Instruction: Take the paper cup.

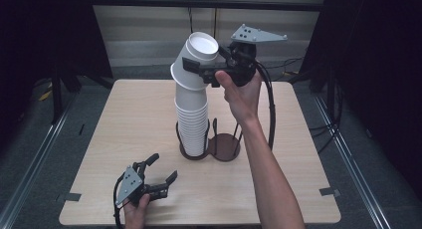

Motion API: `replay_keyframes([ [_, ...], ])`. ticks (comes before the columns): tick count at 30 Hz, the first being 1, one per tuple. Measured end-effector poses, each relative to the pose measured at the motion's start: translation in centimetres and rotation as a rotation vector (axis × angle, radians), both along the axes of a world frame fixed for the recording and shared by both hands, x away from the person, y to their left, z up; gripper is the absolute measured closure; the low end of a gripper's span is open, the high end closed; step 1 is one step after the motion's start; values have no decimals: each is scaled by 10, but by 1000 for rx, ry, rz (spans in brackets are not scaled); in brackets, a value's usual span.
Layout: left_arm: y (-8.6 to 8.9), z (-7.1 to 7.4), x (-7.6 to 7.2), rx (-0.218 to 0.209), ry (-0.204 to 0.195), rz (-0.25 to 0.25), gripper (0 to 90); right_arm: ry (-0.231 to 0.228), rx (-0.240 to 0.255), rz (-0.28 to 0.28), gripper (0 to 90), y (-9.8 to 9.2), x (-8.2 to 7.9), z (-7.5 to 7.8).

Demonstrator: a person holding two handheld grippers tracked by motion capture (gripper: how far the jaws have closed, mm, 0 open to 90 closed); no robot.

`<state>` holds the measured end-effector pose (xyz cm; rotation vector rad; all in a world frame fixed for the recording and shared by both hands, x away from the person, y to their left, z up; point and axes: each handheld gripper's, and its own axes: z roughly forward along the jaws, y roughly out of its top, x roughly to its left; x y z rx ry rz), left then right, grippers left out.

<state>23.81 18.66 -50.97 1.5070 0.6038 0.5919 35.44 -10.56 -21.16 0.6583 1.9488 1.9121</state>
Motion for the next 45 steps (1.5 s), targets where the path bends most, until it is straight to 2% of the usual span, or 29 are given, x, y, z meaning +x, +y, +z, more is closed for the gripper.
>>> replay_keyframes([
  [5,-1,0,0,-9,7,-4,157,1,10,-6,214,-5,-3,-1],
  [6,0,0,0,0,0,0,157,0,18,-6,214,-8,-4,-2],
  [8,-2,-1,-1,-23,21,-22,156,1,20,-13,214,-12,-5,-2],
  [10,-1,0,0,-7,5,-2,157,4,24,-17,214,-15,-7,-3],
  [13,-2,0,0,-21,18,-14,157,3,34,-18,214,-21,-11,-5],
  [23,-1,0,0,-11,11,-10,157,5,57,-41,214,-39,-21,-9],
  [31,-1,0,0,-11,11,-10,157,7,85,-30,213,-51,-29,-19],
  [41,-1,0,0,-9,6,-8,157,18,82,-32,213,-67,-37,-28],
  [45,-1,0,0,-12,10,-9,157,36,87,-11,213,-69,-44,-34],
])
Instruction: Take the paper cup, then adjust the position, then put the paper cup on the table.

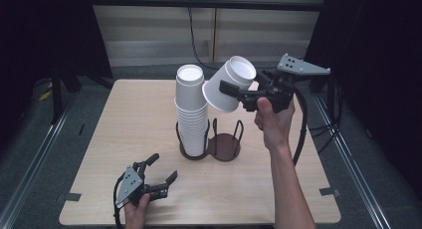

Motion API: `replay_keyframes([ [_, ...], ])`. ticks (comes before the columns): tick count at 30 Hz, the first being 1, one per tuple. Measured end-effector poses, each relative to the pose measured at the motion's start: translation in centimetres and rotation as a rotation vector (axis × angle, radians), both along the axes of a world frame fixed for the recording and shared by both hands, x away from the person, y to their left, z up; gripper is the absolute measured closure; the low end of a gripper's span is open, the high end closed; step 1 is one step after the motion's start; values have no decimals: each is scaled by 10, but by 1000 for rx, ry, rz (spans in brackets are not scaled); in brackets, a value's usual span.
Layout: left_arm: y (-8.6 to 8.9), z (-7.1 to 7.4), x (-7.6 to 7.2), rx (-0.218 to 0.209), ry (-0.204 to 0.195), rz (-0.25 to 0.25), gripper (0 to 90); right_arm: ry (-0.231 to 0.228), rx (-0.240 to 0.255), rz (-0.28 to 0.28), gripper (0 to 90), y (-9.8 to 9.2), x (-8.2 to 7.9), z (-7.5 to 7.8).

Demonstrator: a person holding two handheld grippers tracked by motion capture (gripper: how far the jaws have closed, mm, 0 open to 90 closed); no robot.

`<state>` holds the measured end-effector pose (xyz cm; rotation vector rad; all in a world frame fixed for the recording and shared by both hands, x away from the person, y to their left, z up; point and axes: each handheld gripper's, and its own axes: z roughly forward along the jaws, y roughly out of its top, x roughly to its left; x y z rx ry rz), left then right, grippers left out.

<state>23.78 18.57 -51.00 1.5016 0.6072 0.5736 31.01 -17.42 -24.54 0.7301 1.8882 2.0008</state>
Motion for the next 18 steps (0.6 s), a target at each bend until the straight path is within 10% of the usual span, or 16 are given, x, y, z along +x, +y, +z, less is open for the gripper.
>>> replay_keyframes([
  [18,0,0,0,0,-4,-2,153,29,-23,-2,213,-1,-19,-37],
])
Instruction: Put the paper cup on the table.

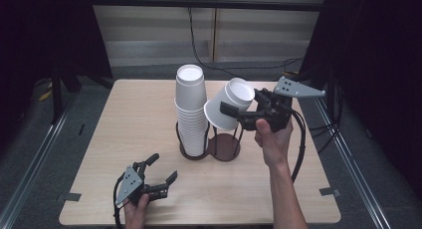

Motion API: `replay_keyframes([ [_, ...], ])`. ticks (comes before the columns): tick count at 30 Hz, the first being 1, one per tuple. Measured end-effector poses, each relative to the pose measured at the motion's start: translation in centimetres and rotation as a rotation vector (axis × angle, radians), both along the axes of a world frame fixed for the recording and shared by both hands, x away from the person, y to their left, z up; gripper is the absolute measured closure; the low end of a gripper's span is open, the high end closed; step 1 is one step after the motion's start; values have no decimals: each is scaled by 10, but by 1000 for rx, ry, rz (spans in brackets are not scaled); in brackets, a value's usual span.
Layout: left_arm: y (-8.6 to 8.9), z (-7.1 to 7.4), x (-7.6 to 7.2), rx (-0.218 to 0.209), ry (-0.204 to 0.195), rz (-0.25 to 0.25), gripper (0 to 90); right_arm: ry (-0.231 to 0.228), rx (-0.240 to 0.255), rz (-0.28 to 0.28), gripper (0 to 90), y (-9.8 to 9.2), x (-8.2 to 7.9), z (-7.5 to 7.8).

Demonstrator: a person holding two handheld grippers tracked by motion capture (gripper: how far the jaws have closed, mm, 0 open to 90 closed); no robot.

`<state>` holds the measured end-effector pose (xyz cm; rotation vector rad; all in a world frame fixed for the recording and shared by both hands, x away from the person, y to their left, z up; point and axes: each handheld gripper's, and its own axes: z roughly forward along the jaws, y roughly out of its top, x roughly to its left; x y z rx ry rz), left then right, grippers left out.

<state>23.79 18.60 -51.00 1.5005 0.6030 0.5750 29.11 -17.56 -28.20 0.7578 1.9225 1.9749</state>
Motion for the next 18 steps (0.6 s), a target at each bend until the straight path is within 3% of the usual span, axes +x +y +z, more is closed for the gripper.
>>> replay_keyframes([
  [6,0,0,0,-4,3,-11,154,20,-6,14,213,4,-4,-15],
  [8,-1,1,1,15,3,13,160,29,-5,21,213,6,-5,-20],
  [13,-1,1,1,25,-3,5,158,53,-23,33,213,15,-5,-35],
  [18,-3,2,2,34,33,-25,158,55,-26,59,214,27,-6,-47],
])
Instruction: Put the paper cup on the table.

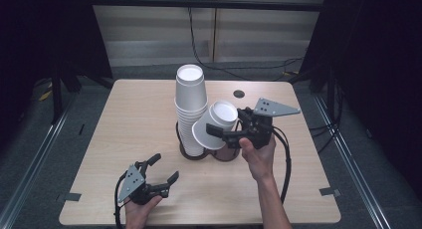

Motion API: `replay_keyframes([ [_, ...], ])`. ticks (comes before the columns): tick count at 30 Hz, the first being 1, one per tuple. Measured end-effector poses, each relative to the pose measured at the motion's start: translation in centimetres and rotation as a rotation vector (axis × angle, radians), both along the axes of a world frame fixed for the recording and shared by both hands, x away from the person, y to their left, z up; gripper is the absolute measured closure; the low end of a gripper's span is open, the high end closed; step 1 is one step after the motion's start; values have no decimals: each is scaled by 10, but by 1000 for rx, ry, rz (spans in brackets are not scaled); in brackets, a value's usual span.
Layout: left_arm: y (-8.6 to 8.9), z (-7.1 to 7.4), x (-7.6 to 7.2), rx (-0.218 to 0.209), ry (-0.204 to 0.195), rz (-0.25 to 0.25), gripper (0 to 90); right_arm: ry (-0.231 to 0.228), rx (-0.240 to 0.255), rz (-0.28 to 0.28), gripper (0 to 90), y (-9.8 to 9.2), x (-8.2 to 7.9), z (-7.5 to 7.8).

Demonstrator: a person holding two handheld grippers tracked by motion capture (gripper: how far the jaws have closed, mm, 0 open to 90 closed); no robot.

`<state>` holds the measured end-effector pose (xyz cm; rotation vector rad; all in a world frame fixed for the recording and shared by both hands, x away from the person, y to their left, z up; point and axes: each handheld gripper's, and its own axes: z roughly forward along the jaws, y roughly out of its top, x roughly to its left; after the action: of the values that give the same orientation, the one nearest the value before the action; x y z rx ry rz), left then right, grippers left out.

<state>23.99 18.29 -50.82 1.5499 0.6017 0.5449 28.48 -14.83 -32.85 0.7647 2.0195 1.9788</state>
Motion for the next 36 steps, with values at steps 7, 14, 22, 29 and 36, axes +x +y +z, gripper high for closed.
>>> replay_keyframes([
  [7,-1,4,2,-1,45,-34,198,11,-5,26,214,9,-5,-10],
  [14,-2,22,0,1,16,-84,194,37,-13,50,214,14,-8,-26],
  [22,-16,35,-5,36,6,-147,163,52,-28,63,214,18,-12,-37],
  [29,-22,43,-5,39,9,-188,158,71,-32,87,214,27,-13,-46],
  [36,-23,52,-5,40,-9,-228,157,70,-52,96,214,30,-15,-53],
])
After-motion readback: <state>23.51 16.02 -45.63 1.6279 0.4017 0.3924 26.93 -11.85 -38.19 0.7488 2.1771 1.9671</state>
